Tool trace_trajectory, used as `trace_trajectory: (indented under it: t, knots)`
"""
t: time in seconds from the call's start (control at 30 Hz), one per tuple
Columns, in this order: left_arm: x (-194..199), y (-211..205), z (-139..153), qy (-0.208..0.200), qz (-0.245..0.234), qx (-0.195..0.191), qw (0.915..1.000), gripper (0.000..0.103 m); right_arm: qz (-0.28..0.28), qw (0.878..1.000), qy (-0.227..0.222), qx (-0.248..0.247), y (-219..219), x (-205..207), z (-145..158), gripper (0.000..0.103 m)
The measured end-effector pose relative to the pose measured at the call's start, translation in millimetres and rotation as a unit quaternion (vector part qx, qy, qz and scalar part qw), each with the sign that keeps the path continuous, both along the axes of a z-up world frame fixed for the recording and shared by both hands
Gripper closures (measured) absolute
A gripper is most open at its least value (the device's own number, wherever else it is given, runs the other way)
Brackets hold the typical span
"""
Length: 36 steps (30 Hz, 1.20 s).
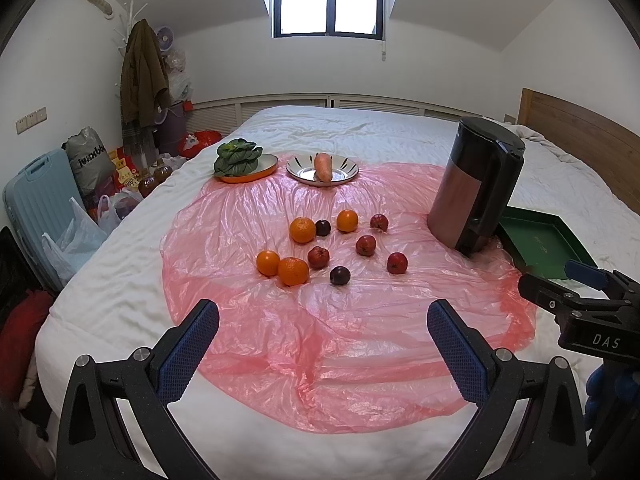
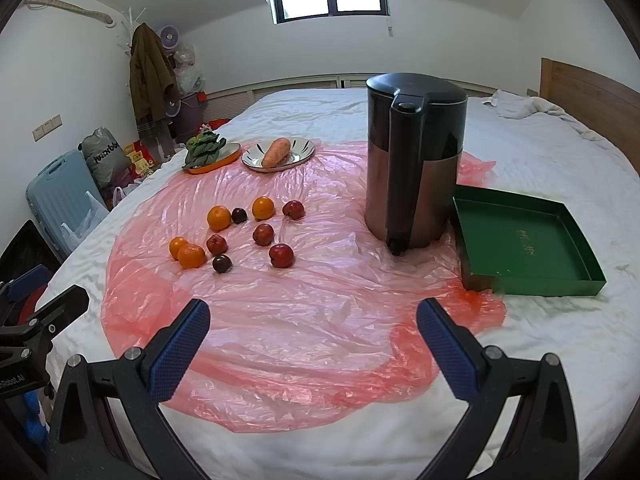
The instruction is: Organize fruits
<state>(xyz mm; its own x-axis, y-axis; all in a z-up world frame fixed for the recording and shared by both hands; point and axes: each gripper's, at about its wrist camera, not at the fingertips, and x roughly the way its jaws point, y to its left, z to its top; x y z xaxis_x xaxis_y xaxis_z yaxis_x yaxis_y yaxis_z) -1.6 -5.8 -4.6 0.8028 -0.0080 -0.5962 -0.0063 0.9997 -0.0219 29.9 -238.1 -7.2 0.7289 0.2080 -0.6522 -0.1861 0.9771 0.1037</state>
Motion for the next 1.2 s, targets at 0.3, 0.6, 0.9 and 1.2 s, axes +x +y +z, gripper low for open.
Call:
trace_trajectory:
  t: [0.3, 0.6, 0.9, 1.2]
  knots:
    - [5.0, 2.4, -4.0, 0.004, 0.005, -0.02, 0.9998, 0.001, 0.0, 1.0, 0.0, -0.001, -0.3, 0.3, -0.7, 0.0]
    - [10.0, 1.3, -9.5, 0.01, 0.011, -0.018, 0.9997, 0.001, 0.003, 1.0, 0.004, 0.0, -0.9, 2.8, -6.5, 0.0]
    - [11.3, -0.4, -14.0, 0.018, 0.009, -0.015, 0.9997, 0.001, 0.003, 1.0, 0.011, -0.001, -0.3, 5.7, -11.7, 0.0]
    - [13.8, -1.7, -17.6, 0.025, 0.008, -0.015, 0.9995, 0.001, 0.002, 1.0, 0.01, 0.001, -0.5, 6.2, -13.0, 0.0]
